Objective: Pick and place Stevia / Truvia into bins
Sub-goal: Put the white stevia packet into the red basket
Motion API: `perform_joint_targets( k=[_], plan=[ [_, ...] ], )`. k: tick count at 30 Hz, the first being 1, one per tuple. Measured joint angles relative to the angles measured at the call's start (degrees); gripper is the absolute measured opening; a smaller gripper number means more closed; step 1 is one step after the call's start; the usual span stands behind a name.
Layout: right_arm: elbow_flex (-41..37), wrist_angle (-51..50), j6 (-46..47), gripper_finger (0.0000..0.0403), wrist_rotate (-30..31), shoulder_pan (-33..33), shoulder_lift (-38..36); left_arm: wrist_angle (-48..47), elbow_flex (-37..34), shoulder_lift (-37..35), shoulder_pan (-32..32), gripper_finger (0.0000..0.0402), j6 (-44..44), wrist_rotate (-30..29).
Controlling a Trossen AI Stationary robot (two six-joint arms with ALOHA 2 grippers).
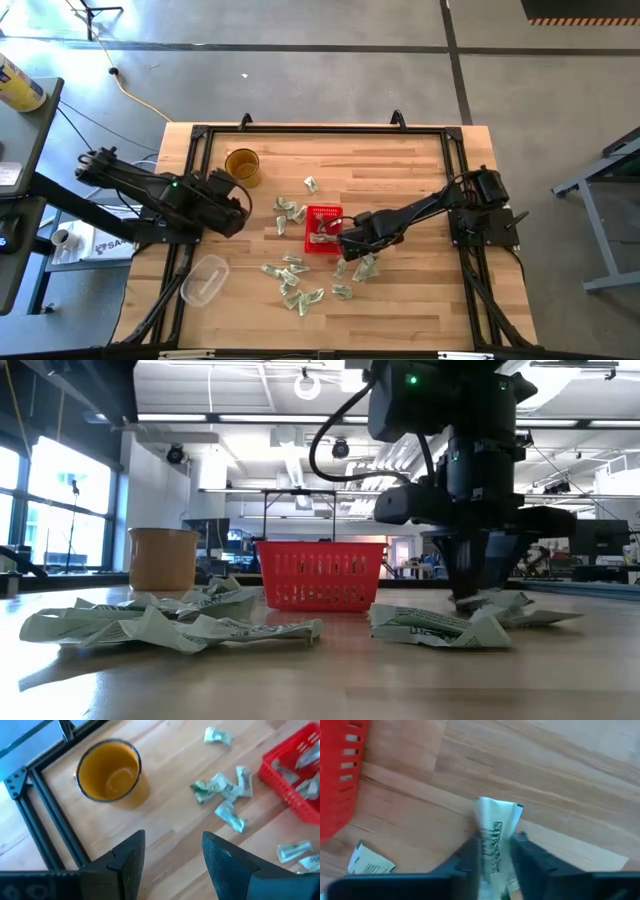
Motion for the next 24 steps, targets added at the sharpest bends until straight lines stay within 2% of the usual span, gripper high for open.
perform_joint_targets(
  k=[2,4,11,15,17,20,24],
  plan=[
    [-0.1,-0.3,-0.2,0.0031,1.4,0.0,-0.5,-0.1,0.0,-0.7,0.0,0.023,-0.4,-0.7],
    [-0.2,-0.3,-0.5,0.0009,3.3,-0.1,-1.3,-0.2,0.0,-1.1,0.0,0.023,-0.6,-0.9],
    [-0.1,0.5,-3.3,0.0018,8.6,-0.5,-6.9,-0.1,0.0,-1.2,0.0,0.023,-1.1,-0.2],
    [-0.1,9.8,-12.2,0.0006,11.2,-0.7,-11.0,0.5,0.0,-1.2,0.0,0.023,-1.1,-0.2],
    [-0.1,18.1,-18.9,0.0011,9.8,-1.0,-12.2,0.5,0.0,-1.2,0.0,0.023,-1.1,-0.1],
    [0.0,28.4,-26.4,0.0015,4.0,-2.3,-12.0,1.5,0.0,-1.2,0.0,0.023,-1.1,-0.2],
    [0.0,31.1,-30.2,0.0023,0.7,-4.5,-9.2,4.5,0.0,-1.2,0.0,0.023,-1.0,-0.2]
  ],
)
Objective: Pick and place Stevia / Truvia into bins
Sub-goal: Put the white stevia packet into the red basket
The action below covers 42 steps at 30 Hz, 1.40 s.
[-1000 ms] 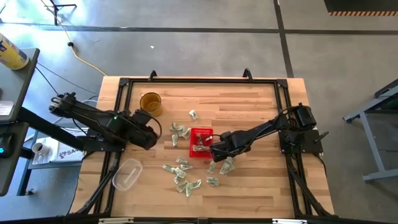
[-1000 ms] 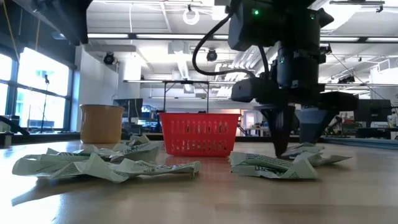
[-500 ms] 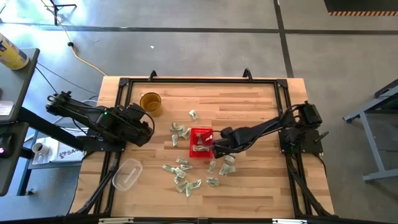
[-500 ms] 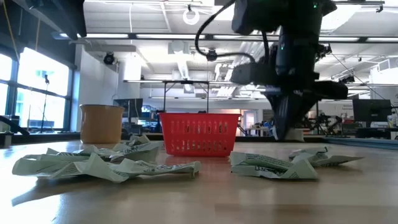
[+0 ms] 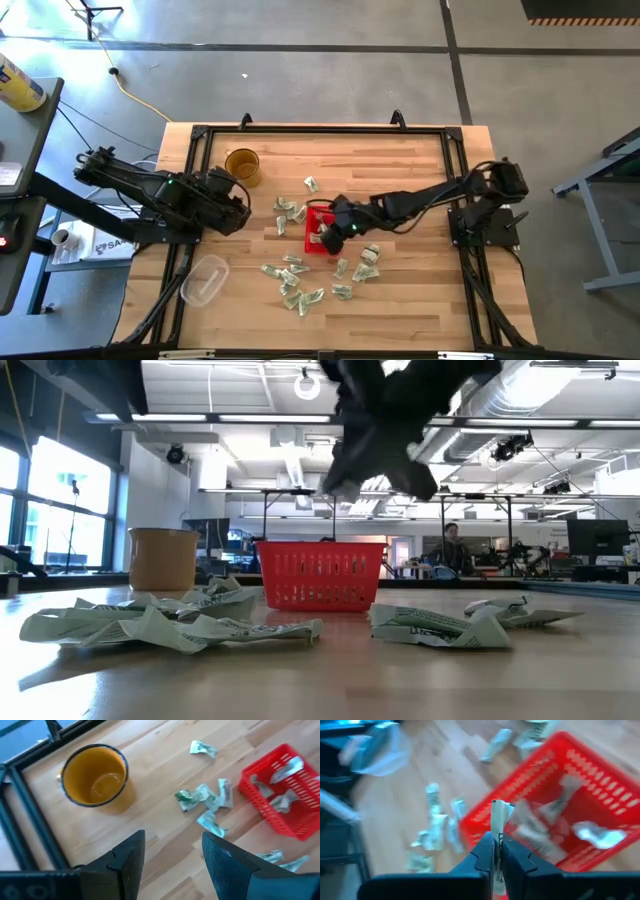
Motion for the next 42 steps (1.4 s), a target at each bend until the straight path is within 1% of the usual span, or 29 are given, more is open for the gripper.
perform_joint_targets(
  k=[2,4,8,12,14,16,17,19,21,22,24,27,31,34,37,42],
  plan=[
    [-0.2,-0.6,-0.2,0.0038,0.1,-0.5,0.4,1.4,0.0,0.0,0.0,0.023,0.0,0.0],
    [-0.1,0.5,-0.7,0.0063,1.5,-0.7,0.4,3.1,0.0,0.0,0.0,0.023,0.0,1.4],
    [0.0,1.8,-3.7,0.0132,4.6,-0.6,-0.4,7.3,0.0,0.6,0.0,0.023,0.4,4.4],
    [1.2,1.0,-6.5,0.0201,5.8,-0.7,-1.2,11.0,0.0,2.7,0.0,0.023,0.6,4.5],
    [2.1,-1.7,-7.7,0.0229,9.1,-0.6,-1.9,12.5,0.0,4.7,0.0,0.023,0.6,4.5],
    [3.4,-5.0,-8.2,0.0247,14.7,-0.3,-2.9,13.7,0.0,6.9,0.2,0.023,0.2,4.6],
    [4.2,-7.6,-7.7,0.0253,17.6,-0.1,-3.7,13.9,0.0,8.4,0.9,0.023,-0.2,5.0],
    [5.9,-15.4,-5.6,0.0263,23.2,0.1,-5.2,14.5,0.0,11.6,2.8,0.023,-1.9,7.9],
    [7.5,-23.6,-3.5,0.0271,26.8,0.1,-6.5,14.4,0.0,15.0,4.8,0.023,-2.3,10.8],
    [8.0,-27.4,-2.2,0.0276,27.5,0.0,-7.1,14.5,0.0,16.7,6.1,0.023,-2.1,12.0],
    [8.5,-34.5,-0.2,0.0284,27.3,-0.3,-8.4,14.6,0.0,19.7,8.4,0.023,-0.2,14.5],
    [8.6,-42.6,2.8,0.0292,25.0,-1.1,-9.9,16.7,0.0,24.5,12.4,0.023,5.4,20.2],
    [8.6,-49.4,5.1,0.0293,25.2,-0.9,-10.5,19.6,0.0,30.2,16.1,0.023,10.9,25.3],
    [8.6,-51.3,6.5,0.0293,24.7,0.3,-10.8,22.7,0.0,33.2,17.0,0.023,15.0,27.0],
    [8.6,-52.3,7.6,0.0293,22.8,1.8,-10.8,26.1,0.0,34.7,16.9,0.023,17.9,26.7],
    [8.6,-55.4,10.4,0.0293,22.7,4.8,-10.8,31.3,-2.8,35.0,16.0,0.023,17.8,26.9]
  ],
)
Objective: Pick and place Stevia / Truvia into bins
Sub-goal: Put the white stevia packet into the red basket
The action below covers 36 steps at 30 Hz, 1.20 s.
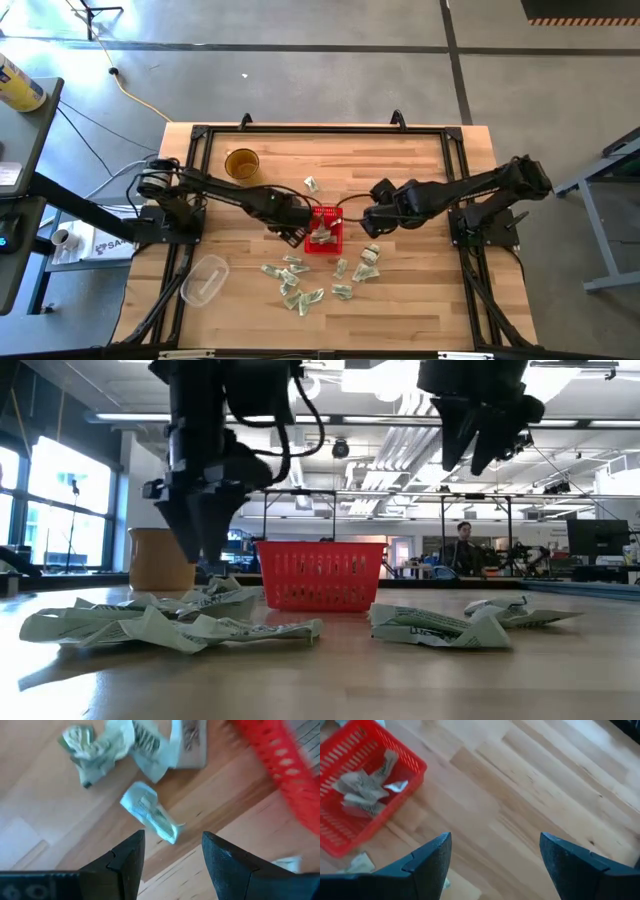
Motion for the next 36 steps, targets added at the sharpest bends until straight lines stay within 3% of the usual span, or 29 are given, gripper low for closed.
perform_joint_targets(
  k=[7,13,19,22,25,31,36],
  plan=[
    [0.0,-3.5,2.0,0.0293,0.2,2.5,0.0,5.2,-6.9,-0.5,-0.4,0.023,-4.6,3.3],
    [0.0,-3.6,1.8,0.0293,0.2,2.3,0.0,14.6,-8.6,-0.5,-0.2,0.023,-8.1,4.1],
    [-0.1,-3.5,0.5,0.0293,0.8,1.2,0.0,9.8,-8.6,-0.5,-0.3,0.023,-10.1,0.5],
    [-0.1,-3.2,0.1,0.0293,1.0,0.3,0.0,6.3,-8.6,-0.5,-0.2,0.023,-10.1,-4.1],
    [-0.1,-3.0,0.1,0.0293,1.5,-0.5,0.0,8.0,-8.6,-0.5,0.5,0.0228,-7.8,-5.2],
    [-0.1,-2.6,-0.8,0.0293,1.4,-2.1,0.0,14.6,-8.6,-0.5,1.5,0.019,-4.9,-3.6],
    [-0.1,-2.4,-0.5,0.0293,0.9,-2.6,0.0,14.7,-8.6,-0.4,1.8,0.0159,-2.5,-3.7]
  ],
)
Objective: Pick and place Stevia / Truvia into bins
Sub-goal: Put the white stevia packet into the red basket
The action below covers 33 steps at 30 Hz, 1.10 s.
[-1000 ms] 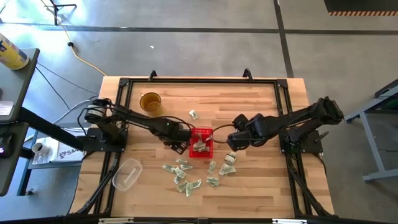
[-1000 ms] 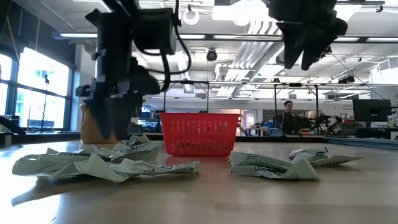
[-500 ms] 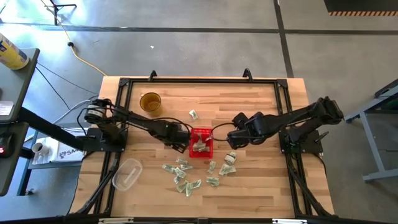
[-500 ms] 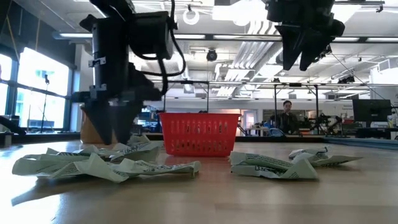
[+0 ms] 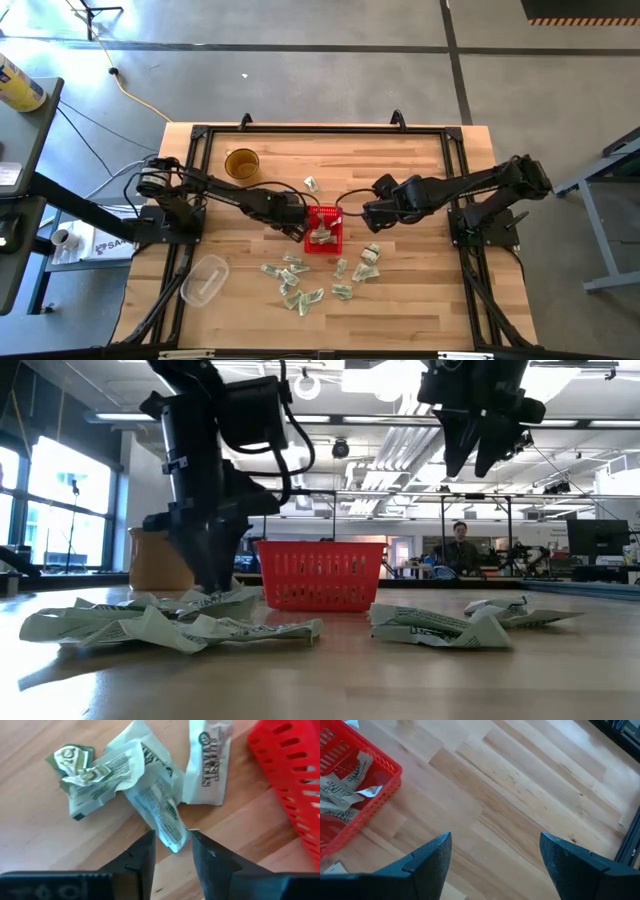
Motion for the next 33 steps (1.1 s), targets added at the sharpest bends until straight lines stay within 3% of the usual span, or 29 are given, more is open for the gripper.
perform_joint_targets(
  k=[8,16,23,26,29,33],
  plan=[
    [0.0,0.2,1.0,0.0293,-0.8,0.0,0.0,1.8,-1.4,2.2,1.7,0.0144,3.0,-0.1],
    [0.0,0.2,1.0,0.0293,-0.7,0.0,0.0,1.3,-2.0,0.3,1.7,0.0025,4.3,0.3],
    [0.0,-0.1,0.7,0.0293,0.5,0.0,0.0,0.5,-2.3,-6.7,1.2,0.0031,3.8,0.9],
    [0.0,-0.3,-0.6,0.0293,0.0,-0.1,0.0,3.9,-2.3,-10.8,-0.2,0.0026,9.8,1.5],
    [0.0,-0.5,-2.7,0.0293,-2.6,-0.9,0.0,6.7,-2.2,-13.5,-0.2,0.0026,13.4,5.7],
    [0.0,-0.6,-6.0,0.0293,-4.5,-2.4,0.0,14.7,-2.2,-13.2,1.4,0.0027,20.1,17.8]
  ],
)
